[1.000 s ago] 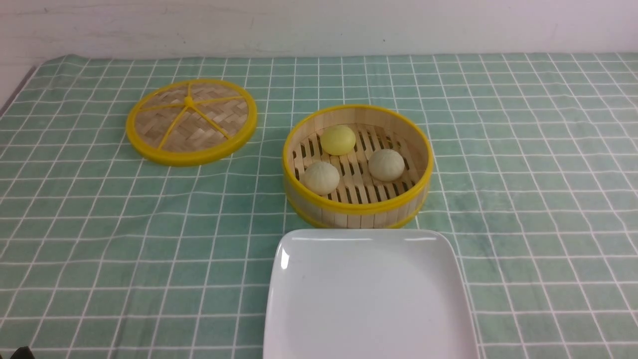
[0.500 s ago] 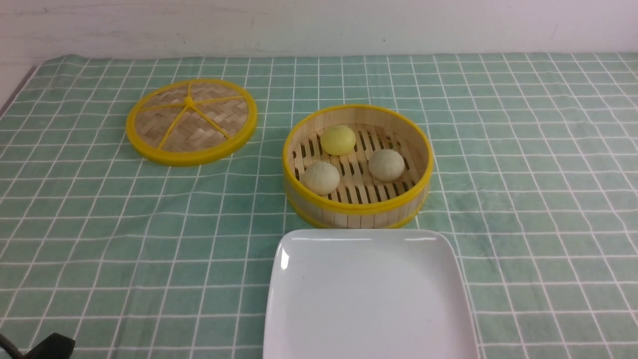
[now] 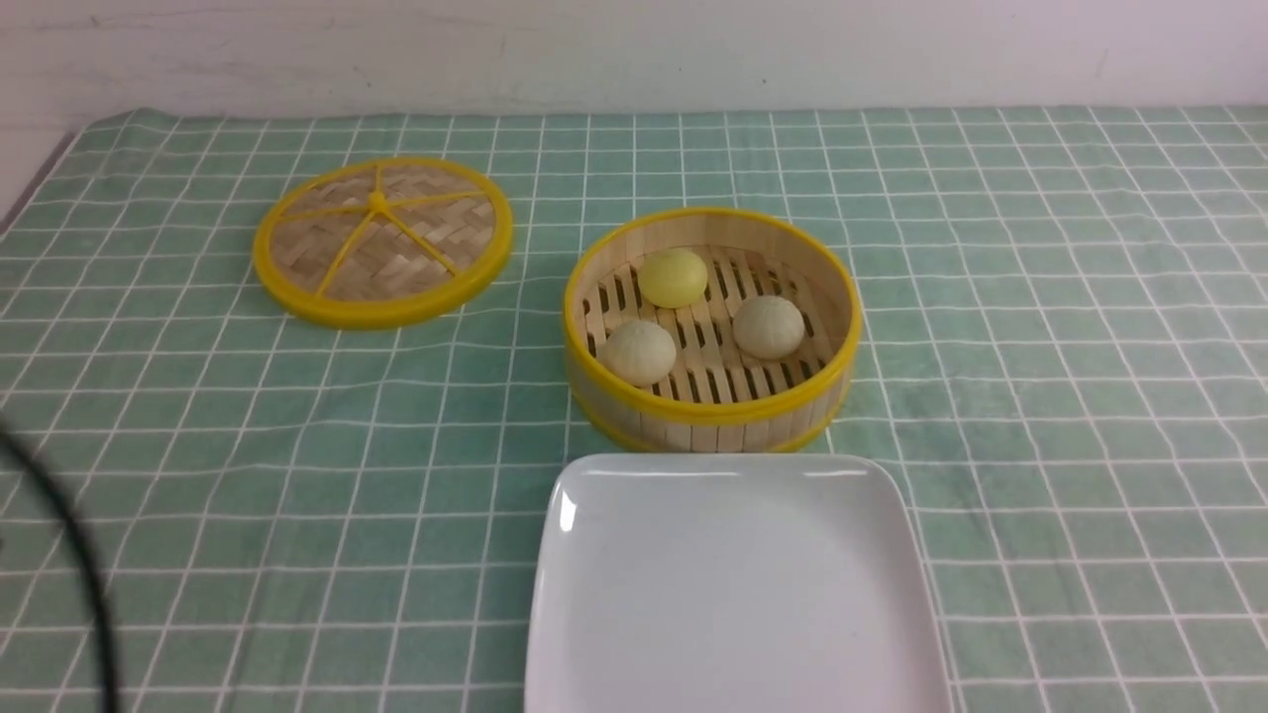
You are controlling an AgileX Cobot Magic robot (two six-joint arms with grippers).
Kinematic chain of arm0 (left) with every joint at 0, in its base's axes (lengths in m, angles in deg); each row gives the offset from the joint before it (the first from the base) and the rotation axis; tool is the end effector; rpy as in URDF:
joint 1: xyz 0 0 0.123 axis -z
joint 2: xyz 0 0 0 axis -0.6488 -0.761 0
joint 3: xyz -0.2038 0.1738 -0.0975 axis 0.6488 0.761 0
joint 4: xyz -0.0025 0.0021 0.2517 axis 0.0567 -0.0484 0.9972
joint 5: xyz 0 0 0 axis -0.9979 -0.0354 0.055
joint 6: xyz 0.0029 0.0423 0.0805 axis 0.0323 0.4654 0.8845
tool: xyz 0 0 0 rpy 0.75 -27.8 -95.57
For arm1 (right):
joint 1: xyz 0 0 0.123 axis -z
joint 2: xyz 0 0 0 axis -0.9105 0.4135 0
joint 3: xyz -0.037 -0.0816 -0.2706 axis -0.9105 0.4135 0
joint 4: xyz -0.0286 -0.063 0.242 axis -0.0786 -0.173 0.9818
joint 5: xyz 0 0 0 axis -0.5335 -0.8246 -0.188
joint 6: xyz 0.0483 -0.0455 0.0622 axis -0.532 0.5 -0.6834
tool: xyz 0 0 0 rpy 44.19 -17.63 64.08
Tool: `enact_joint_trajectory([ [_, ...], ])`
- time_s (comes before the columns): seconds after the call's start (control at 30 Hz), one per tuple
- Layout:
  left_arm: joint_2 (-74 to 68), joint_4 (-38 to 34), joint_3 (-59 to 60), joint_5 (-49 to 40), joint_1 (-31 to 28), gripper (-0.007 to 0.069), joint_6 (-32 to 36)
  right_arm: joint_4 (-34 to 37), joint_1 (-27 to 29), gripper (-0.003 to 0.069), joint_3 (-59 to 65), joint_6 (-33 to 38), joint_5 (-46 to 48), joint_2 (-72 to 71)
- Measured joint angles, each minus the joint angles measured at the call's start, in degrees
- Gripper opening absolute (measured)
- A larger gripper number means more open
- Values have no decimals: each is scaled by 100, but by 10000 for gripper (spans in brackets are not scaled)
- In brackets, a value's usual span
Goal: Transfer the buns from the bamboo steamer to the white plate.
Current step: 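Reach into the bamboo steamer and grasp a bun with the left gripper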
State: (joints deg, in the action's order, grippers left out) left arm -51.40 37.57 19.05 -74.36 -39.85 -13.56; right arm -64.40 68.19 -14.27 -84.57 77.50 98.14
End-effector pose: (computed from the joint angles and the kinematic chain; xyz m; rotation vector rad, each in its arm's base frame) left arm 0.0723 -0.0118 0.3162 -0.4387 2.0407 -0.4417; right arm 0.0653 0.0118 0.3215 0.2270 1.8274 0.3470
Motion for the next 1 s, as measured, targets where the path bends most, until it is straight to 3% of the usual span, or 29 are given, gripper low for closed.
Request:
enact_joint_trajectory([
  [0.1, -1330, -106, -432, -952, 0, 1, 794, -131, 0, -8, -457, 189, 1158, 1301],
  [0.2, -2496, -430, -817, -1413, 0, 1, 1466, 94, 0, -6, -666, 497, 1742, 2326],
  [0.4, -4503, -2234, -1827, -1947, 0, 18, 3328, 1867, 0, -5, -836, 2822, 2274, 4018],
  [0.47, -4947, -2776, -2051, -2009, 12, 32, 3629, 2412, 0, -4, -841, 3394, 2402, 4222],
  [0.6, -5593, -2995, -2372, -1504, 554, 80, 3514, 3041, 0, -2, -859, 3894, 2464, 4267],
  [0.7, -5980, -2866, -2603, -1009, 1110, 125, 3216, 3110, 0, -1, -859, 3924, 2494, 4267],
  [0.87, -6758, -2181, -3694, -387, 2004, 269, 2659, 3122, 0, -1, -859, 3949, 2488, 4267],
  [1.0, -7443, -1395, -4713, -272, 2369, 333, 2379, 3134, 0, 0, -859, 3949, 2384, 4267],
])
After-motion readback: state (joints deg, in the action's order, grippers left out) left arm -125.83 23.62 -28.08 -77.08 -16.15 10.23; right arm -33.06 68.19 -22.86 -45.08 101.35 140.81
